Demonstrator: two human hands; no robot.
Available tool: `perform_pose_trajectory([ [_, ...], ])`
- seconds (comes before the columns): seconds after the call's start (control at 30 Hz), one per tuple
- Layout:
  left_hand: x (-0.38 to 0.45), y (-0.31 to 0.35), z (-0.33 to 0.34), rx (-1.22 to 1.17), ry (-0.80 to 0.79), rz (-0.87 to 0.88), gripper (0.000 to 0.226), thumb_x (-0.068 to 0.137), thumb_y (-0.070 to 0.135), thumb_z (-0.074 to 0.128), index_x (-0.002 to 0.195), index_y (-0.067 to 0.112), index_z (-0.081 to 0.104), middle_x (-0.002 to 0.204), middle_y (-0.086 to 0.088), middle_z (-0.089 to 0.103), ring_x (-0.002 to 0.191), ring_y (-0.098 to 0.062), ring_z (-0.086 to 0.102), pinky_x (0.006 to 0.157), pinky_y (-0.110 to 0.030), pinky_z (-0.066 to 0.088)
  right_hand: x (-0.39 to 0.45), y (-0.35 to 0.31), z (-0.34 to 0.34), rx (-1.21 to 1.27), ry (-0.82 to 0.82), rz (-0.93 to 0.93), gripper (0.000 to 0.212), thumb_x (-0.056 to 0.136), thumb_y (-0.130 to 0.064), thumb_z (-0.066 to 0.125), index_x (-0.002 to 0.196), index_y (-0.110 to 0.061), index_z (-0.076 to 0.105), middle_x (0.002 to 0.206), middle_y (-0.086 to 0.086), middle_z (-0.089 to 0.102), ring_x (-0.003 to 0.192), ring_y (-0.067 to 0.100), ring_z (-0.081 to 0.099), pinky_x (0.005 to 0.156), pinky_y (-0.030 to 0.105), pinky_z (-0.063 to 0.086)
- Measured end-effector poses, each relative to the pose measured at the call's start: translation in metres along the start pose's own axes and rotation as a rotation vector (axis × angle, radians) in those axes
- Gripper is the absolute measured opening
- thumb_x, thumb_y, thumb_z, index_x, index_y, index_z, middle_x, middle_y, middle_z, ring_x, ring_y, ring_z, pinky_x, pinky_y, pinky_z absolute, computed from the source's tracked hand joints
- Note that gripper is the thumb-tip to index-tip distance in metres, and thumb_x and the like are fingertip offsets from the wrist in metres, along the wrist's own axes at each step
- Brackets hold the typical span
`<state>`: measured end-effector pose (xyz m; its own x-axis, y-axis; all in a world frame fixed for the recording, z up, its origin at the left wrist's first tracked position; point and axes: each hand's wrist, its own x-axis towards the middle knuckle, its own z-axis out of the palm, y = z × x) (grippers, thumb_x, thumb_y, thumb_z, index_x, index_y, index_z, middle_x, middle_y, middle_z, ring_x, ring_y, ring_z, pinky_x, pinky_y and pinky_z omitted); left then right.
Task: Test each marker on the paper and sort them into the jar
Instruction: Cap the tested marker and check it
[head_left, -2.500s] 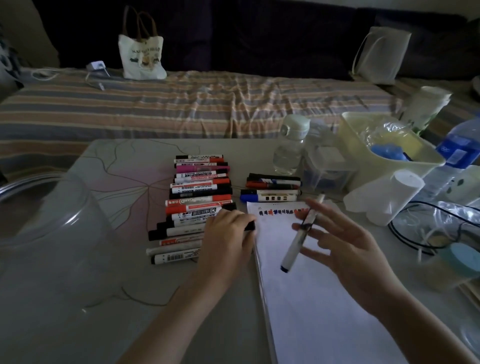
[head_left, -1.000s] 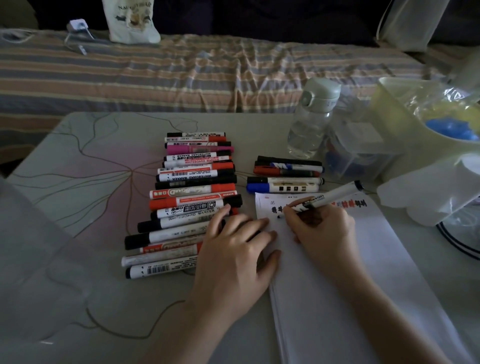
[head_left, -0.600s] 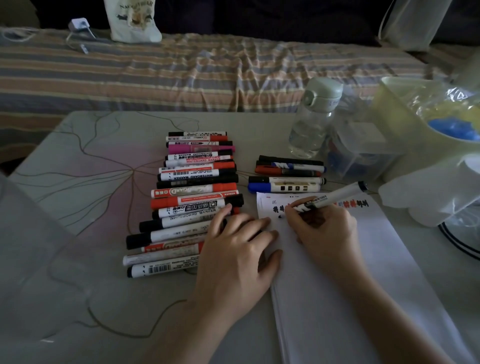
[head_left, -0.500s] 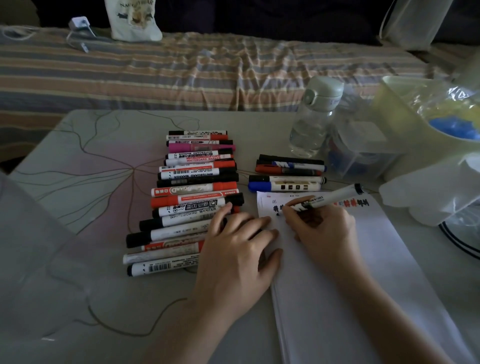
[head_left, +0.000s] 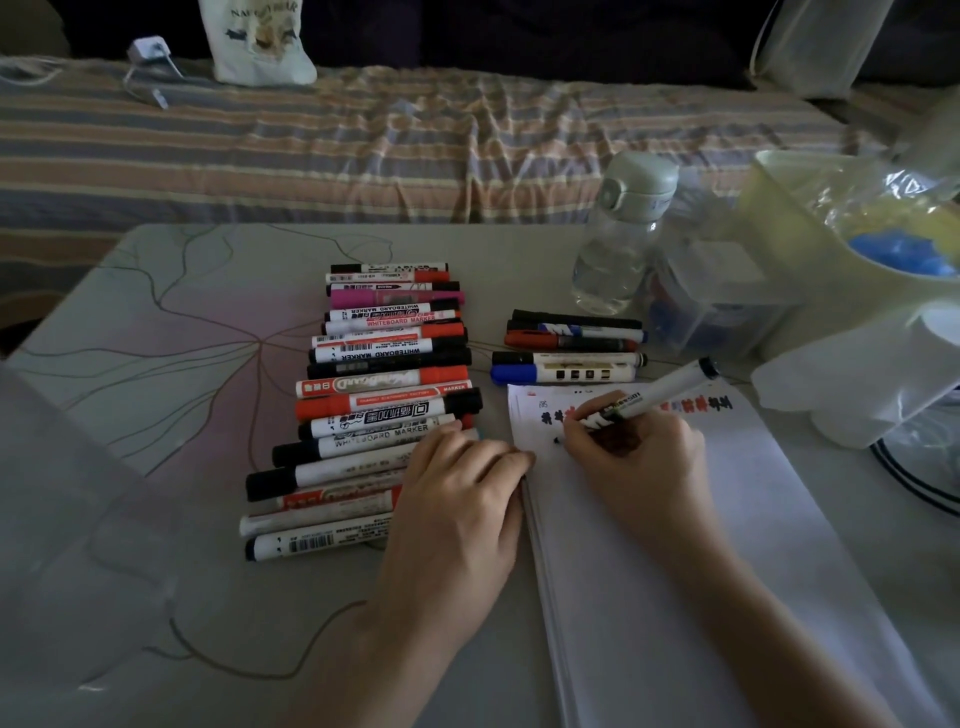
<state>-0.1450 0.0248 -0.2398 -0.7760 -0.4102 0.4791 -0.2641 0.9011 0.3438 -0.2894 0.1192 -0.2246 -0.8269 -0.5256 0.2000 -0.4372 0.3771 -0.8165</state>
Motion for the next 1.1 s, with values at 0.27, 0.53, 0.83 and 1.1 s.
perform_pose_trajectory([
  [0.27, 0.009, 0.008, -0.014, -0.379, 0.294, -0.027, 0.016, 0.085, 0.015, 0.072, 0.101, 0.01, 0.072, 0.105, 0.007, 0.07, 0.101, -0.009, 0.065, 0.086, -0.027, 0.053, 0.002, -0.009, -0.013, 0.38, -0.015, -0.005, 0.006, 0.087, -0.012, 0.069, 0.091, -0.013, 0.073, 0.072, 0.003, 0.071, 0.064, 0.016, 0.064, 0.062, 0.031, 0.049],
  [0.53, 0.016, 0.013, -0.02, -1.113, 0.266, -0.454, 0.022, 0.077, -0.006, 0.071, 0.093, 0.008, 0.064, 0.091, 0.003, 0.073, 0.085, -0.011, 0.071, 0.074, -0.017, 0.053, -0.009, -0.016, -0.02, 0.801, -0.147, 0.138, 0.024, 0.085, -0.029, 0.059, 0.084, -0.005, 0.059, 0.063, 0.009, 0.051, 0.055, 0.017, 0.042, 0.045, 0.023, 0.035],
  [0.83, 0.018, 0.013, -0.023, -1.096, 0.278, -0.473, 0.02, 0.073, 0.017, 0.07, 0.091, 0.009, 0.07, 0.082, 0.007, 0.073, 0.075, -0.004, 0.069, 0.065, -0.01, 0.048, -0.011, -0.015, -0.017, 0.846, -0.254, 0.056, 0.055, 0.068, -0.058, 0.077, 0.085, -0.009, 0.059, 0.063, 0.006, 0.057, 0.054, 0.015, 0.045, 0.047, 0.02, 0.037],
  [1.1, 0.016, 0.013, -0.023, -1.128, 0.226, -0.414, 0.018, 0.074, 0.01, 0.07, 0.092, 0.006, 0.07, 0.085, 0.0, 0.075, 0.077, -0.012, 0.073, 0.069, -0.014, 0.053, -0.017, -0.019, -0.014, 0.809, -0.296, 0.007, 0.03, 0.081, -0.033, 0.067, 0.082, -0.003, 0.061, 0.057, 0.002, 0.057, 0.05, 0.011, 0.045, 0.046, 0.016, 0.038],
])
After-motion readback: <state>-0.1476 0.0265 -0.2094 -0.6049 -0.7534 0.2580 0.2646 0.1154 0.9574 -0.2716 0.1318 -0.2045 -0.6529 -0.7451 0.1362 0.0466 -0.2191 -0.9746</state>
